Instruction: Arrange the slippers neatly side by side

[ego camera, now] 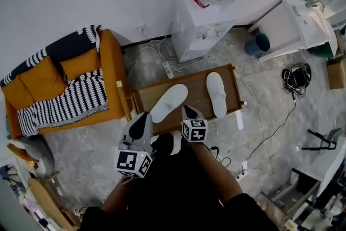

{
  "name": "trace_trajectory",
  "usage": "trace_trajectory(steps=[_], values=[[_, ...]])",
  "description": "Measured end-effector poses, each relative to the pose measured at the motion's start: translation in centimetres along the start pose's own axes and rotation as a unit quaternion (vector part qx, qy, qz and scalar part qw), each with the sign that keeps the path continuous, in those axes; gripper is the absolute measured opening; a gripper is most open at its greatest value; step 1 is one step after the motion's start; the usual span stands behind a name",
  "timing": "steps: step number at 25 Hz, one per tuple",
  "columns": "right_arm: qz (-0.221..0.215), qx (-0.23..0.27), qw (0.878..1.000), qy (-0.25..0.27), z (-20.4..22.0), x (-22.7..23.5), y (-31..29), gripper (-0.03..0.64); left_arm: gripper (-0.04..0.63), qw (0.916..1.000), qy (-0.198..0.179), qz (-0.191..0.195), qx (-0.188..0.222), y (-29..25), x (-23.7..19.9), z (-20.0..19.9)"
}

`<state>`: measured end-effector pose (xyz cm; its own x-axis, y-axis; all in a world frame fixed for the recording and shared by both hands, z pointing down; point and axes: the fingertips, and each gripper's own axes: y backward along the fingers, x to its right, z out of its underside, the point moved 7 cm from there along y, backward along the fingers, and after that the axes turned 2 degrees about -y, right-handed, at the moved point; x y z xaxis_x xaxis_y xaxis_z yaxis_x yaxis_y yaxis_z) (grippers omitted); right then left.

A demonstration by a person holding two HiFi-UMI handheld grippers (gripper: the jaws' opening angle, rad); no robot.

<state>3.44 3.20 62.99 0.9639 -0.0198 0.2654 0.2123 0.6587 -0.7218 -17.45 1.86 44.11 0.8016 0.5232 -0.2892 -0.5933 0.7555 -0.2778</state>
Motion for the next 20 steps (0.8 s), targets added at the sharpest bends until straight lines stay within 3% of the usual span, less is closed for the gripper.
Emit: trace_trajectory(steps=[11,20], values=[[-0.010,-0.048,0.999,-0.023,2.9,-1.6,-3.7,0.029,0.012,0.9999,-0.003,0.005,-0.014,0.9,-1.2,0.8],[0.004,-0.094,0.994,-0.061,4.9,-0.9,-7.3,0.106,0.012,0.9996,-0.004,-0.002,-0.026,1.1,-1.7,1.2]])
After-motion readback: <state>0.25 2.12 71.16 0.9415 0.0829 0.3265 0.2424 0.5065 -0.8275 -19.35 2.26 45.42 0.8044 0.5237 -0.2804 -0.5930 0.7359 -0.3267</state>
